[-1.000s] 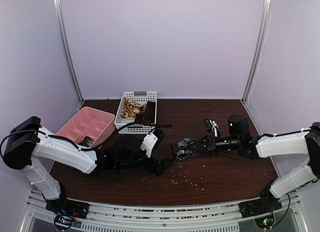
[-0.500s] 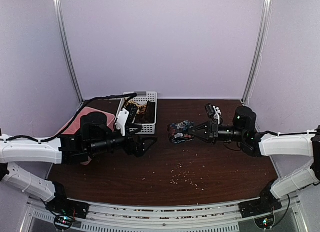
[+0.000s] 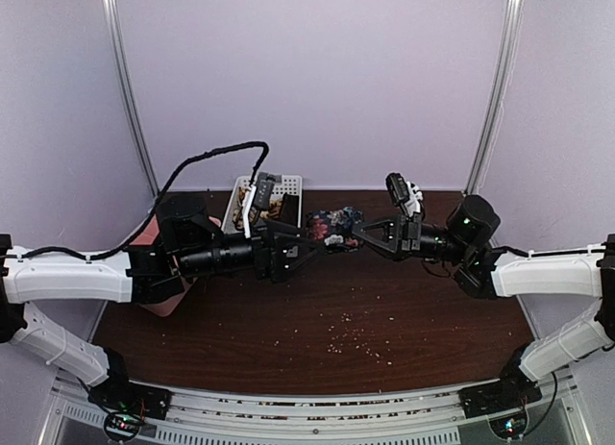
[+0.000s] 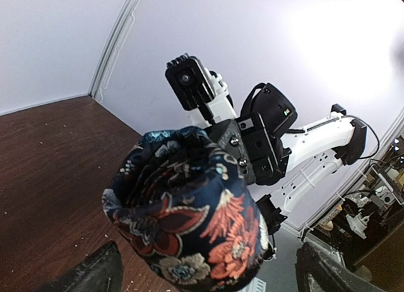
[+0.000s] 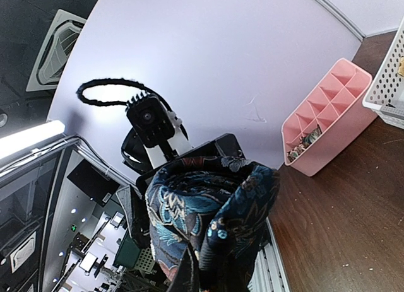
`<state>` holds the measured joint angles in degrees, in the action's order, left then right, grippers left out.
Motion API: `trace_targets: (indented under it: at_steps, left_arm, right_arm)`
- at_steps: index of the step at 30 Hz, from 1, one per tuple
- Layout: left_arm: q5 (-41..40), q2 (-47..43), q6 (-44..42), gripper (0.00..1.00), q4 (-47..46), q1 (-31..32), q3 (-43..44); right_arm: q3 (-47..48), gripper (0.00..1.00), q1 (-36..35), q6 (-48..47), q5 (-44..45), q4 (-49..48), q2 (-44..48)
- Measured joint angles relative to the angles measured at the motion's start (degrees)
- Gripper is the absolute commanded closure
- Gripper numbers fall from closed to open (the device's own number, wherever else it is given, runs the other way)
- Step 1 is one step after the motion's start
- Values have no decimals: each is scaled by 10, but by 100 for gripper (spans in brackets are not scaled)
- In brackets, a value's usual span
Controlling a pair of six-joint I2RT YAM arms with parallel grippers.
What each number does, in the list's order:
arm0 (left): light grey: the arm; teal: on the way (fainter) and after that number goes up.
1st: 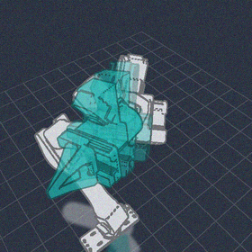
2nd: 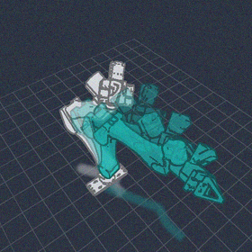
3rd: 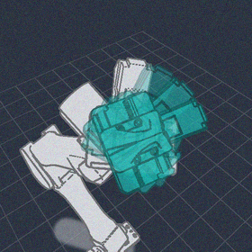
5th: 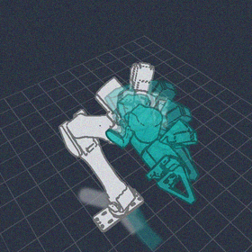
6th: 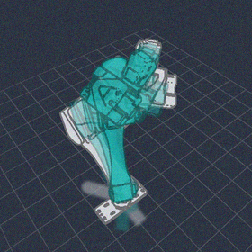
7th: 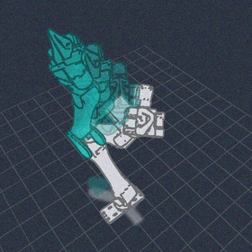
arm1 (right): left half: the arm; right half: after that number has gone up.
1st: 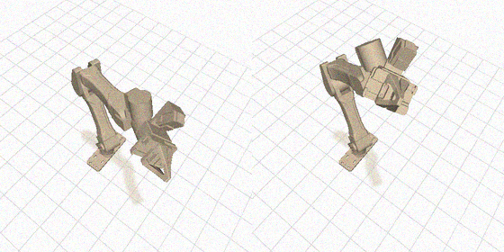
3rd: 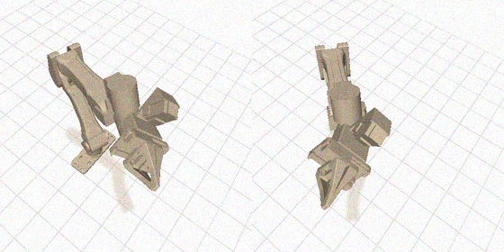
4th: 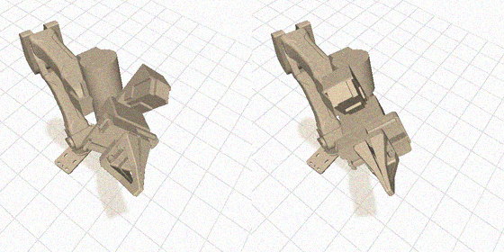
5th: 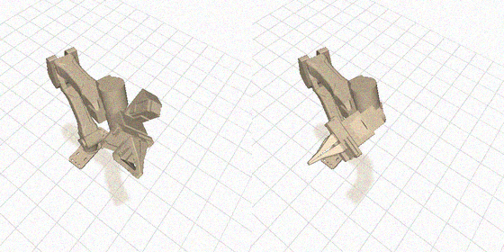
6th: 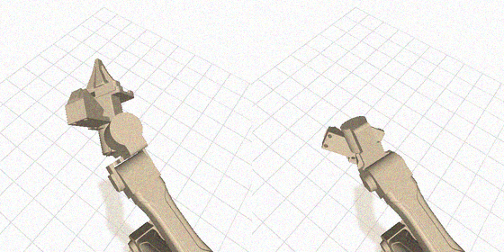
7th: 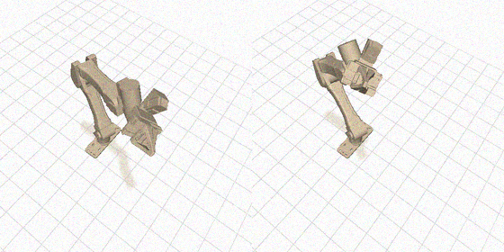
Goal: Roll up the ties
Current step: Pass from the right arm to the left
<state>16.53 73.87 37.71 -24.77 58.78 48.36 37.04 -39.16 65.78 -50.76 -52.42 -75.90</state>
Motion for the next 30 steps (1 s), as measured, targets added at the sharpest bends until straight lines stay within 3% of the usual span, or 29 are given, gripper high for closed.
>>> trace_targets:
  at_steps: [7,22,23,27,30]
  left_arm:
    - [15,27,45,4,-12,-3,33]
    - [23,74,99,42,-57,-9,49]
    - [22,75,101,41,-58,-9,49]
    - [24,77,105,25,-61,-10,52]
    - [24,84,108,27,-64,-10,58]
  right_arm:
    - [13,100,-24,3,1,-14,-2]
    - [23,100,-44,-44,37,34,-2]
    - [23,100,-44,-45,38,34,-2]
    - [23,100,-45,-52,47,43,5]
    - [24,100,-49,-61,50,52,8]
